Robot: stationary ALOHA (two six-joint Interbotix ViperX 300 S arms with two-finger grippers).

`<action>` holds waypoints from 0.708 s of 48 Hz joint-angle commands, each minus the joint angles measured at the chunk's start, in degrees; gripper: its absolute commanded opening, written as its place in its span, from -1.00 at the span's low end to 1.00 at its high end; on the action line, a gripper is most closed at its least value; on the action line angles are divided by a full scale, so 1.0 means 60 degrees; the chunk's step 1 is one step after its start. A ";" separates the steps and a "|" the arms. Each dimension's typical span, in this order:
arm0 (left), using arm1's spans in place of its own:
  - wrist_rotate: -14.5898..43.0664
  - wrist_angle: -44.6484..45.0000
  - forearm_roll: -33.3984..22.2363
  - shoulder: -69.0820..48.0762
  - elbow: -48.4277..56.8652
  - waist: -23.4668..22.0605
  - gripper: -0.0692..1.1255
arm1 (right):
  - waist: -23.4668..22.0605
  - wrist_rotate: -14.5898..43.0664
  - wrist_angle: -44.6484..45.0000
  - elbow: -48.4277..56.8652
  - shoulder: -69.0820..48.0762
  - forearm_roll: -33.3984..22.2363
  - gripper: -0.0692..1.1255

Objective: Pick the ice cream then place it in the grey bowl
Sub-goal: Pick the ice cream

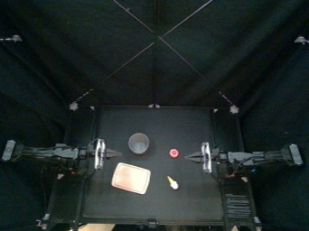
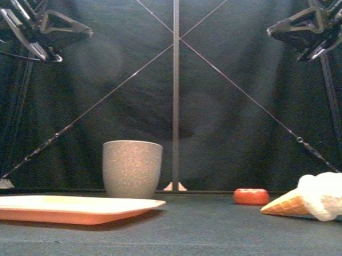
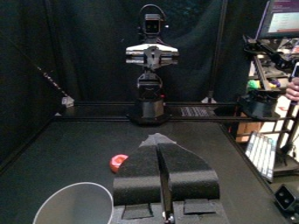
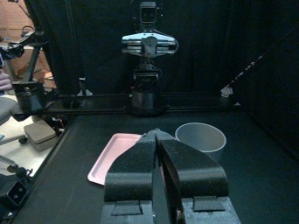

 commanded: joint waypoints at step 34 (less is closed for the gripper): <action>0.0029 0.0527 0.0073 -0.0117 -0.0220 0.0293 -0.93 | 0.1992 0.5068 0.2402 -0.0396 0.2959 0.2754 0.15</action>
